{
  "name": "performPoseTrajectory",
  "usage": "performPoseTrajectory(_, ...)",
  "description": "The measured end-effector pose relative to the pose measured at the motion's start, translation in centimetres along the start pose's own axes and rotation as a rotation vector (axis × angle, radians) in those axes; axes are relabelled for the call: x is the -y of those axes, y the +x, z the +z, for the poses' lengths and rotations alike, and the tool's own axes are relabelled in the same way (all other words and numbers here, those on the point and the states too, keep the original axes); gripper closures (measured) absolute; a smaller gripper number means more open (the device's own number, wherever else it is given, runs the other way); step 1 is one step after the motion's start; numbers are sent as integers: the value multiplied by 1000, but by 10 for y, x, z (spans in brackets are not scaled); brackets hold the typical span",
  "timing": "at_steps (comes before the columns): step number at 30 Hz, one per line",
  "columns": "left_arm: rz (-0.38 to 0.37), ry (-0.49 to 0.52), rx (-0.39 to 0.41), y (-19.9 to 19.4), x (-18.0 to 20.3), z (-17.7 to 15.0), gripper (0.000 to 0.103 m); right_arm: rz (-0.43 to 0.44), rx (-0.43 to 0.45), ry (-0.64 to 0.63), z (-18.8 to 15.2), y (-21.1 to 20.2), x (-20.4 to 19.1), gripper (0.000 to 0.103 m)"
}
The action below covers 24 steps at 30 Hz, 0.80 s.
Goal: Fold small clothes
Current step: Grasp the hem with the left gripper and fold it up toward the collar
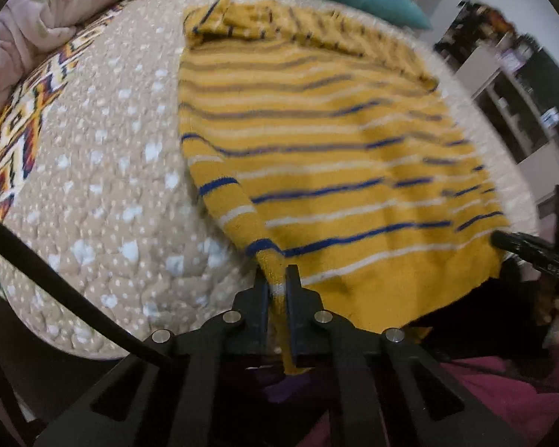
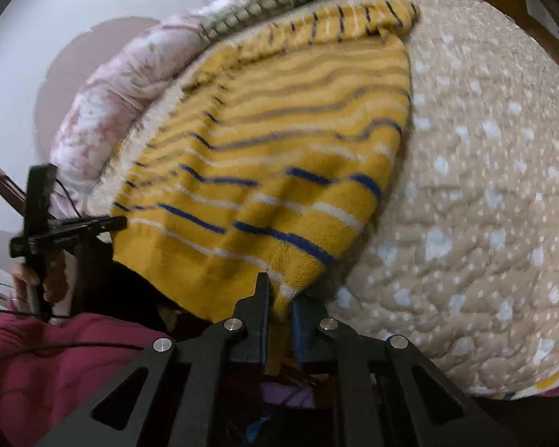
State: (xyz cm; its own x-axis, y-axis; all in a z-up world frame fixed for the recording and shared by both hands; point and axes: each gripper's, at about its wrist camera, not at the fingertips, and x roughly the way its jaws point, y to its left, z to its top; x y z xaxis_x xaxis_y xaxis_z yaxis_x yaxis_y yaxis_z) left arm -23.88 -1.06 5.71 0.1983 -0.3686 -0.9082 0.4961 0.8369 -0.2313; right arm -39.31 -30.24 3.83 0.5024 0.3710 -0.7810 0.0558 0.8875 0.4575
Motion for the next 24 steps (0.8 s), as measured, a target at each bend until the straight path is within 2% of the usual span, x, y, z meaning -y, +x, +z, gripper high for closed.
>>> performPoseTrajectory(5, -54, -33, 119, -32, -11, 32, 95, 90, 148, -12, 31, -28, -8, 92)
performPoseTrajectory(10, -36, -74, 243, -49, -25, 81, 96, 95, 292, -1, 77, -36, -7, 92)
performPoseTrajectory(14, -31, -109, 299, -49, -31, 127, 96, 85, 372, 58, 124, -30, 4, 92)
performPoseTrajectory(18, -14, -126, 325, -37, -38, 179, 96, 53, 397, 83, 174, -22, 16, 94)
performPoseTrajectory(24, 24, -132, 300, -1, -43, 241, 96, -17, 420, 103, 230, -6, 36, 97)
